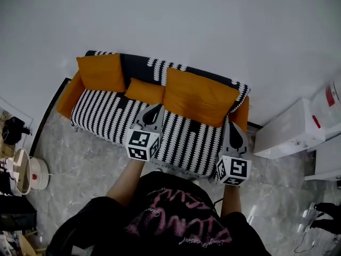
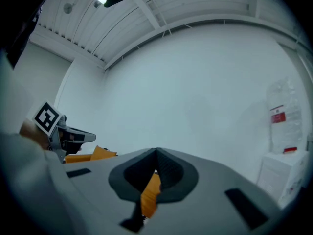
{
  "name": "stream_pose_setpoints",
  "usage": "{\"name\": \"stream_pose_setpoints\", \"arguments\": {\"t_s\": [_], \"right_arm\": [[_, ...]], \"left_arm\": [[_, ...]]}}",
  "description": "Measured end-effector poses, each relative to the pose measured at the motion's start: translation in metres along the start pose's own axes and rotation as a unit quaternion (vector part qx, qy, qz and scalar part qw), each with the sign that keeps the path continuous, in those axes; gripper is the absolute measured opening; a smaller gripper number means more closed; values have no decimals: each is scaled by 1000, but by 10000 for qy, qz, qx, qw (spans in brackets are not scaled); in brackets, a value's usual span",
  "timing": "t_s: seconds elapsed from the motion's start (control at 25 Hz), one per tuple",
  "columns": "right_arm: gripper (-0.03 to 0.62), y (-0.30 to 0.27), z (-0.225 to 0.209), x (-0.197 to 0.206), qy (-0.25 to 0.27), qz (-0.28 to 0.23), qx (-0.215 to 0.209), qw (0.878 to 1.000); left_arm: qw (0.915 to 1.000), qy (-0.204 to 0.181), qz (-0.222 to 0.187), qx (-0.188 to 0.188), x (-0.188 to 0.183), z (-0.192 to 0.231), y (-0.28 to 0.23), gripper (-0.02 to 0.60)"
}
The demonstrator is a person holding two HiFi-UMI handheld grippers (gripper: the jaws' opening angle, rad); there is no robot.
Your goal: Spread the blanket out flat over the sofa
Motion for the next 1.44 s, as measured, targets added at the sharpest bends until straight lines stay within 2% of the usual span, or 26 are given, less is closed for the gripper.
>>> {"name": "stream_pose_setpoints", "arguments": {"t_s": [0.6,0.76,1.44], "right_arm": [[20,-12,-11,3,214,141,-35,9997],[20,-18,-7,2,307,73,-124,9994],[20,-50,-11,8,370,181,-11,9991]], "left_arm": [[9994,-288,91,145,1,-12,-21,11],[9996,-232,78,129,3,-6,-25,11],[9994,-267,169,106,11,14,-50,11]]}}
Point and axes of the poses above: the fingertips, and each gripper's own axes: y backward along the fingers, z to its left, x out of its underside, the point moved 10 cm from there along y, backward along the fingers, and after that the axes turned 3 degrees about z, right-handed, at the moved point
